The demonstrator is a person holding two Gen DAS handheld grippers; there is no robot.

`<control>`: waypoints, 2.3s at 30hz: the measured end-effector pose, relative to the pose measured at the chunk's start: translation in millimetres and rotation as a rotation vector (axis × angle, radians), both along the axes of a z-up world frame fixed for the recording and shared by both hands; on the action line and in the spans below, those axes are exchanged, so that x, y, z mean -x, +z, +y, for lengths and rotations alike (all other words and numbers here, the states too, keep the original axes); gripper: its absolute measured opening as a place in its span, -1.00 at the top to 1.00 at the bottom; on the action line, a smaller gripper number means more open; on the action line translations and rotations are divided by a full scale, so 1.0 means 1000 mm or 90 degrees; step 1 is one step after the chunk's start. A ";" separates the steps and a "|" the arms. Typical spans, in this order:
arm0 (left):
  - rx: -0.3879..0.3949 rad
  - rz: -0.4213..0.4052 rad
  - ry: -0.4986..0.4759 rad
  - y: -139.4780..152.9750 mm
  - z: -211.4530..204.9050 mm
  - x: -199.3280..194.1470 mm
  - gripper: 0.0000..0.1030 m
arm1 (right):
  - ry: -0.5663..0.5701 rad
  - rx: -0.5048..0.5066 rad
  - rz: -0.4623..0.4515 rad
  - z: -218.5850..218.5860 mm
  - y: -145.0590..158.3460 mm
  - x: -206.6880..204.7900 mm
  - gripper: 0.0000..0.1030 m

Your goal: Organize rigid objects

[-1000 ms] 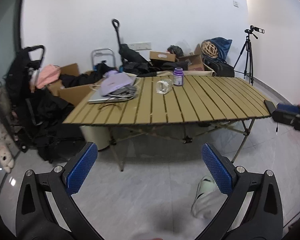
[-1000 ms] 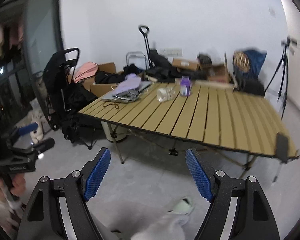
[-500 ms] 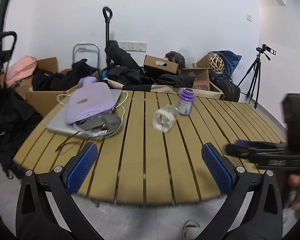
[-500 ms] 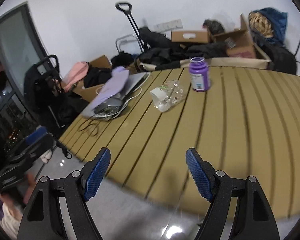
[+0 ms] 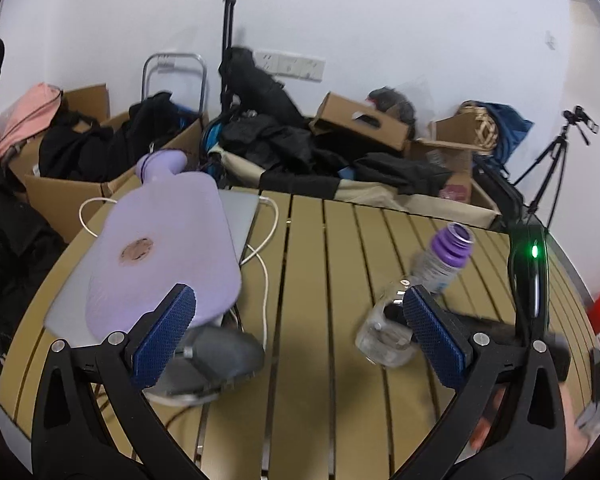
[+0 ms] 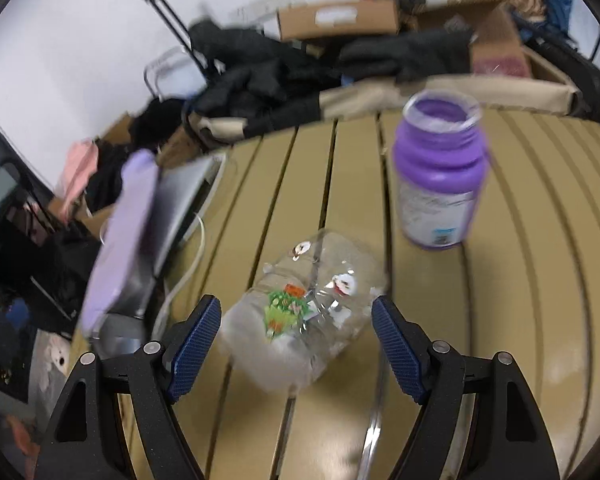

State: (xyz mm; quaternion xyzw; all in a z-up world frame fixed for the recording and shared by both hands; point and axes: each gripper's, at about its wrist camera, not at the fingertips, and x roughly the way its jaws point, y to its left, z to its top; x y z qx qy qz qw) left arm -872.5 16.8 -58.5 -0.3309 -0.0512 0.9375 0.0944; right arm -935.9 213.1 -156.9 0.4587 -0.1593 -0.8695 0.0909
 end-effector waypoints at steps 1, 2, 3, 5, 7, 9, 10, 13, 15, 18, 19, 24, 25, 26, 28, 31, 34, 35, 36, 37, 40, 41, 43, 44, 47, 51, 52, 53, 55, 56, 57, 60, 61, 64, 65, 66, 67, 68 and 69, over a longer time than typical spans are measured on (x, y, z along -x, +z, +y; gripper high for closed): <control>-0.002 -0.010 0.000 -0.004 0.002 0.009 -1.00 | 0.016 0.007 0.003 -0.003 -0.004 0.001 -0.57; -0.005 -0.020 -0.001 -0.008 0.003 0.015 -1.00 | 0.036 0.014 0.010 -0.007 -0.005 0.004 -0.48; -0.010 -0.029 -0.005 -0.012 0.005 0.021 -1.00 | 0.062 0.007 0.022 -0.013 -0.004 0.004 -0.37; -0.015 -0.044 -0.002 -0.019 0.009 0.030 -0.98 | 0.136 -0.044 0.054 -0.030 0.006 -0.004 -0.21; -0.022 -0.060 -0.008 -0.026 0.014 0.037 -0.96 | 0.193 -0.082 0.071 -0.041 0.011 -0.018 -0.04; -0.021 -0.075 -0.018 -0.037 0.021 0.044 -0.86 | 0.243 -0.115 0.091 -0.049 0.015 -0.031 -0.04; -0.020 -0.085 -0.019 -0.040 0.023 0.047 -0.71 | 0.267 -0.118 0.089 -0.051 0.016 -0.037 -0.04; -0.026 -0.147 -0.062 -0.056 0.037 0.057 -0.55 | 0.331 -0.140 0.095 -0.057 0.018 -0.057 -0.04; -0.018 -0.176 -0.078 -0.066 0.047 0.058 -0.36 | 0.366 -0.151 0.098 -0.057 0.018 -0.074 -0.04; -0.031 -0.210 -0.139 -0.078 0.060 0.046 -0.19 | 0.401 -0.157 0.100 -0.048 0.017 -0.091 -0.04; -0.016 -0.209 -0.153 -0.082 0.064 0.041 -0.15 | 0.412 -0.160 0.100 -0.044 0.017 -0.097 -0.05; 0.047 -0.184 -0.173 -0.090 0.073 0.023 0.09 | 0.413 -0.184 0.113 -0.023 0.018 -0.112 -0.06; 0.045 -0.188 -0.168 -0.091 0.070 0.022 0.10 | 0.399 -0.192 0.116 -0.019 0.018 -0.113 -0.06; 0.047 -0.186 -0.161 -0.091 0.069 0.020 0.10 | 0.383 -0.200 0.122 -0.016 0.019 -0.113 -0.06; 0.064 -0.172 -0.166 -0.089 0.067 0.011 0.09 | 0.362 -0.205 0.128 -0.010 0.018 -0.112 -0.07; 0.105 -0.133 -0.202 -0.078 0.067 -0.015 -0.26 | 0.322 -0.210 0.119 0.007 0.019 -0.108 -0.08; 0.118 -0.094 -0.270 -0.061 0.072 -0.042 -0.65 | 0.282 -0.174 0.110 0.035 0.021 -0.108 -0.08; 0.114 -0.099 -0.299 -0.059 0.079 -0.049 -0.67 | 0.269 -0.159 0.103 0.047 0.021 -0.109 -0.08; 0.114 -0.108 -0.312 -0.059 0.084 -0.052 -0.75 | 0.261 -0.150 0.099 0.054 0.020 -0.111 -0.11; 0.113 -0.134 -0.320 -0.065 0.094 -0.053 -0.81 | 0.253 -0.144 0.096 0.060 0.019 -0.114 -0.16; 0.058 -0.190 -0.352 -0.074 0.112 -0.051 -0.95 | 0.232 -0.129 0.081 0.073 0.013 -0.122 -0.19; 0.056 -0.207 -0.354 -0.078 0.120 -0.050 -0.93 | 0.224 -0.124 0.076 0.076 0.011 -0.124 -0.19; 0.063 -0.235 -0.366 -0.088 0.134 -0.049 -0.81 | 0.211 -0.112 0.069 0.082 0.008 -0.125 -0.19; 0.070 -0.258 -0.370 -0.096 0.140 -0.049 -0.70 | 0.207 -0.110 0.069 0.085 0.006 -0.126 -0.19; 0.115 -0.280 -0.356 -0.113 0.152 -0.052 -0.14 | 0.196 -0.098 0.069 0.093 0.005 -0.129 -0.19; 0.134 -0.211 -0.372 -0.095 0.155 -0.056 -0.11 | 0.195 -0.063 0.066 0.099 0.006 -0.131 -0.19; 0.136 -0.180 -0.369 -0.086 0.154 -0.055 -0.11 | 0.200 -0.029 0.070 0.101 0.010 -0.131 -0.19; 0.131 -0.147 -0.363 -0.075 0.153 -0.053 -0.11 | 0.211 0.017 0.077 0.103 0.016 -0.131 -0.19; 0.113 -0.058 -0.358 -0.051 0.149 -0.051 -0.12 | 0.234 0.113 0.093 0.106 0.031 -0.128 -0.39; 0.100 -0.026 -0.351 -0.042 0.148 -0.051 -0.12 | 0.237 0.139 0.096 0.105 0.037 -0.126 -0.49; 0.084 -0.012 -0.348 -0.037 0.149 -0.050 -0.12 | 0.239 0.168 0.099 0.105 0.045 -0.122 -0.59; 0.074 0.021 -0.362 -0.032 0.154 -0.054 -0.12 | 0.269 0.241 0.084 0.095 0.056 -0.114 -0.59; 0.069 0.033 -0.368 -0.030 0.155 -0.056 -0.12 | 0.283 0.254 0.078 0.089 0.058 -0.111 -0.59; 0.044 0.062 -0.380 -0.025 0.149 -0.054 -0.13 | 0.289 0.253 0.063 0.075 0.060 -0.102 -0.59; 0.039 0.065 -0.382 -0.025 0.146 -0.051 -0.13 | 0.294 0.260 0.058 0.071 0.059 -0.098 -0.59; 0.038 0.060 -0.381 -0.025 0.145 -0.048 -0.15 | 0.296 0.263 0.056 0.069 0.058 -0.095 -0.40; 0.034 0.052 -0.383 -0.025 0.141 -0.047 -0.21 | 0.297 0.250 0.062 0.064 0.059 -0.092 -0.29; 0.034 0.048 -0.380 -0.025 0.136 -0.047 -0.31 | 0.297 0.232 0.067 0.063 0.060 -0.091 -0.27; 0.041 0.050 -0.361 -0.026 0.133 -0.044 -0.69 | 0.295 0.174 0.089 0.056 0.064 -0.091 -0.26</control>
